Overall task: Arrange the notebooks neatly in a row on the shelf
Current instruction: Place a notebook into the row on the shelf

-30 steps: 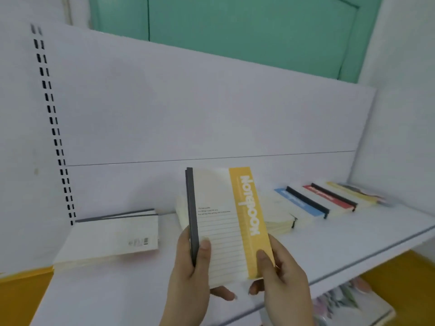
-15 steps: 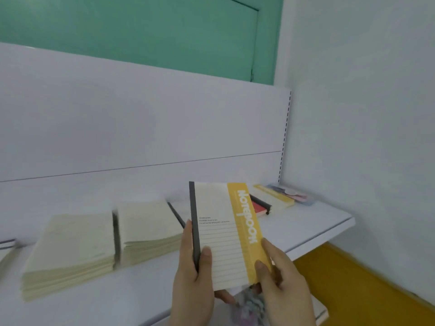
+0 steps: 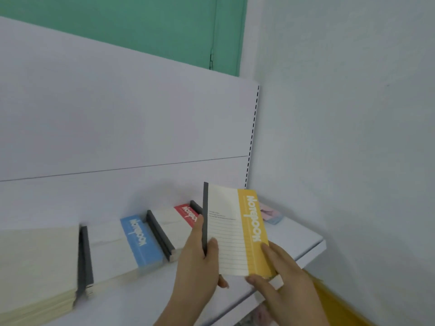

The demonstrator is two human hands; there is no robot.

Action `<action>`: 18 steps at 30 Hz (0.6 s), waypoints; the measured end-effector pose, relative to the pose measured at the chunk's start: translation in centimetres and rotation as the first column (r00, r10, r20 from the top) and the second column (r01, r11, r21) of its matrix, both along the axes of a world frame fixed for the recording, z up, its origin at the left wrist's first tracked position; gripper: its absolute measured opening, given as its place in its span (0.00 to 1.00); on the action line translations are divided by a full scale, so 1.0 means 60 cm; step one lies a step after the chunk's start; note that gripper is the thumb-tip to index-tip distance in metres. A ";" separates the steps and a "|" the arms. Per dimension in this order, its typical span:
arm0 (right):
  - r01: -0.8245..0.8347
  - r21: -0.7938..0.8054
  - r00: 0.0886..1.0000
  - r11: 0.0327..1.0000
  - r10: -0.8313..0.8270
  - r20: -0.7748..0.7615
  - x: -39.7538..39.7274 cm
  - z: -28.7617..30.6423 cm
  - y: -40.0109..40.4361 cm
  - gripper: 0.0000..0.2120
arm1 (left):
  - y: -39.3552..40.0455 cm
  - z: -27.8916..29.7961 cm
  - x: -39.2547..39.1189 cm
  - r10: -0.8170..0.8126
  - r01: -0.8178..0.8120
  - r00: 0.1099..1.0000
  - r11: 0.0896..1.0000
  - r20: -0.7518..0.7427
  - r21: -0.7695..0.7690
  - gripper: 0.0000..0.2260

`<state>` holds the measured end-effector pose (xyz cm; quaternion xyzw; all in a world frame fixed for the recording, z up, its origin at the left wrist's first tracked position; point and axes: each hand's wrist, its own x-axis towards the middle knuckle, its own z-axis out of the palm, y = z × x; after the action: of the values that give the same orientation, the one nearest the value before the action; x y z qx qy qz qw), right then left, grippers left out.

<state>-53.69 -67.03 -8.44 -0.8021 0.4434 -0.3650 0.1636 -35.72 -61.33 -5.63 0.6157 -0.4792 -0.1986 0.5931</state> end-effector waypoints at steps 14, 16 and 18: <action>-0.284 -0.392 0.952 0.875 0.209 -0.224 0.022 -0.015 -0.344 0.37 | -0.218 -0.016 0.044 -0.162 -0.298 0.642 0.848 0.750 0.439 0.46; -0.338 -0.380 0.931 0.861 0.247 -0.269 0.029 -0.021 -0.392 0.38 | -0.243 -0.029 0.041 -0.137 -0.367 0.614 0.823 0.777 0.435 0.46; -0.398 -0.353 0.900 0.847 0.287 -0.328 0.041 -0.027 -0.434 0.39 | -0.262 -0.042 0.038 -0.116 -0.447 0.577 0.783 0.808 0.432 0.46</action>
<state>-51.24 -93.09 -10.04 -0.9260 0.2225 -0.3048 -0.0064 -33.46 -77.04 -8.15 0.8345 -0.5407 0.0199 0.1042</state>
